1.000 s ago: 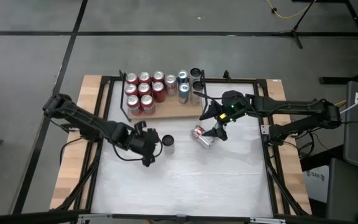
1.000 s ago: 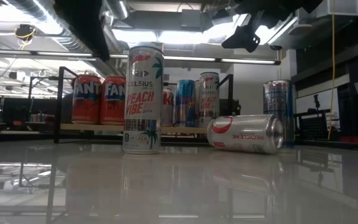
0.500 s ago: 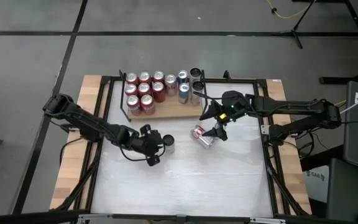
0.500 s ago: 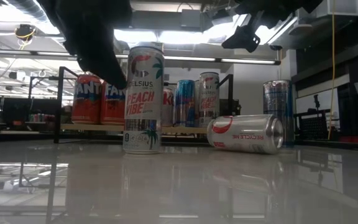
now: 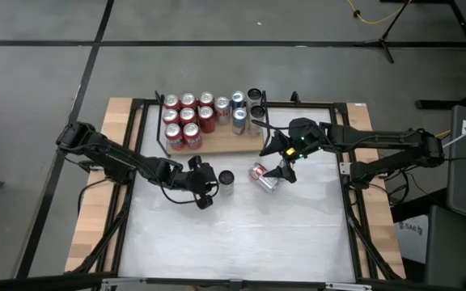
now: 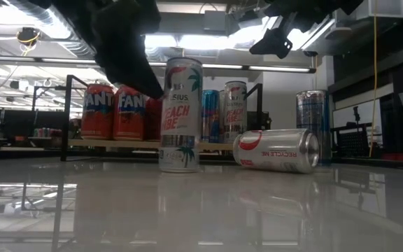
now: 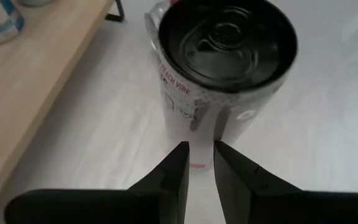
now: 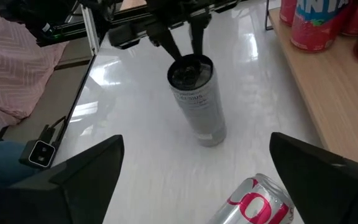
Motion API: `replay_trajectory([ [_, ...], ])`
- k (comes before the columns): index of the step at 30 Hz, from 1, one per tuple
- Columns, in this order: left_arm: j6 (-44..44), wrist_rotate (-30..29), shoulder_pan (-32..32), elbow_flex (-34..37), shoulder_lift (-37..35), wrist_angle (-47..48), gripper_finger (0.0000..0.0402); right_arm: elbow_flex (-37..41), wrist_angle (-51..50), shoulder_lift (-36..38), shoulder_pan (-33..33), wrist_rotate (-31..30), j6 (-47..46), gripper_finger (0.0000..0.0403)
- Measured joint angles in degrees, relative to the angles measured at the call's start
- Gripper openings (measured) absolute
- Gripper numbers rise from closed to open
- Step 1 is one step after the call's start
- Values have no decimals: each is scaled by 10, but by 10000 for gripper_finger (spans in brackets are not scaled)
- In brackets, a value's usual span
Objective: Place canned beverage on shelf
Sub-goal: Put the white pink soda can on the shelf aligned with the other white pink soda cans
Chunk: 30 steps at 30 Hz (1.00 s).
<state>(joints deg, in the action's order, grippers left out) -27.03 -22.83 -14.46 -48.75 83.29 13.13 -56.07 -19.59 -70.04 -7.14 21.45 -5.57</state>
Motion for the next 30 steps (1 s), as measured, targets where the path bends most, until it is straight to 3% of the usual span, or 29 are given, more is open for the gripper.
replay_trajectory([
  [17, 6, 24, 12, 0, 0, -7, 64, 0, -2, 0, 0, 22, -18, 392],
  [24, 6, 24, 12, 0, 0, -14, 64, 0, 93, -12, 6, 20, -106, 392],
  [30, 6, 24, 12, 0, 0, -11, 64, 0, 180, -37, 61, -53, -104, 392],
])
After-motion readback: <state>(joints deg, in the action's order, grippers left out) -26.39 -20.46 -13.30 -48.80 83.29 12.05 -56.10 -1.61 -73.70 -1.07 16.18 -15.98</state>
